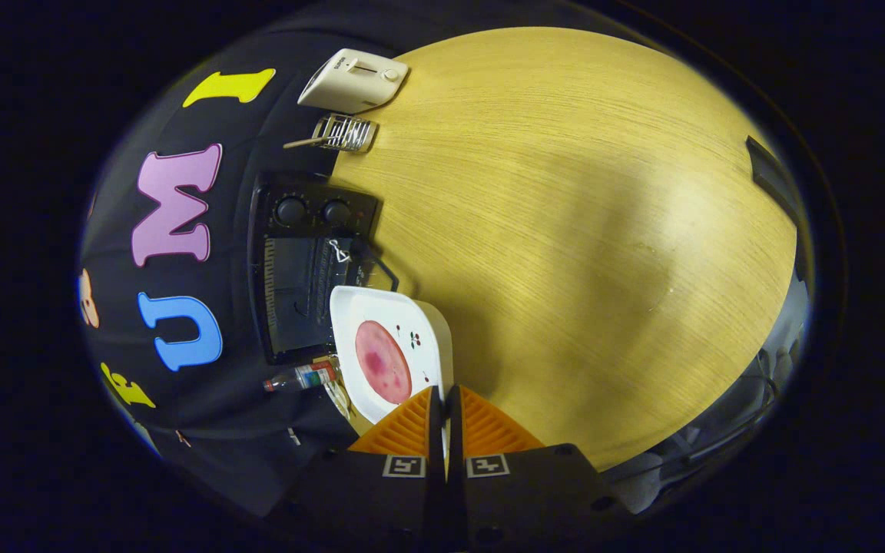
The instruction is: Open the toaster oven, put the food inside, and close the toaster oven door.
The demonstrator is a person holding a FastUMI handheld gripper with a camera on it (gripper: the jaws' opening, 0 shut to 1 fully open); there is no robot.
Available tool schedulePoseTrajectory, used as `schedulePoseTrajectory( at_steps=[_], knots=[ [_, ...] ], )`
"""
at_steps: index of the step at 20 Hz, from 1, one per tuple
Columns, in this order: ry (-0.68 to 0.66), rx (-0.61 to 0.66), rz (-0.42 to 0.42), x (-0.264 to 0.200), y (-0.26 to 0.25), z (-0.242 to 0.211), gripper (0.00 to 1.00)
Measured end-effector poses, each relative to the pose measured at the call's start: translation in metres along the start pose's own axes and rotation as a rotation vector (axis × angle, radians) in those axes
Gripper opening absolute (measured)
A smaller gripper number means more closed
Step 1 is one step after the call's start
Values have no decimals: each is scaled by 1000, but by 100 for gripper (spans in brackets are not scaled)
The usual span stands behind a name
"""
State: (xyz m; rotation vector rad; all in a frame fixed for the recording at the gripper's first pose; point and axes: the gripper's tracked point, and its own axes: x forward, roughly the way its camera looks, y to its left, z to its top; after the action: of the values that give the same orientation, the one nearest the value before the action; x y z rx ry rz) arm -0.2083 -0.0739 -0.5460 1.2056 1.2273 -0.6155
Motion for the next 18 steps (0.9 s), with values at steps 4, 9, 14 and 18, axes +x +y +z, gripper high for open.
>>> schedulePoseTrajectory(
  at_steps=[4, 9, 14, 18],
  knots=[
    [-24, 43, 5, 42, 51, -12, 5],
    [-49, 93, 16, 105, 122, -9, 5],
    [-145, 174, -20, 157, 158, 14, 5],
    [-219, 312, -1, 184, 182, 27, 5]
  ],
)
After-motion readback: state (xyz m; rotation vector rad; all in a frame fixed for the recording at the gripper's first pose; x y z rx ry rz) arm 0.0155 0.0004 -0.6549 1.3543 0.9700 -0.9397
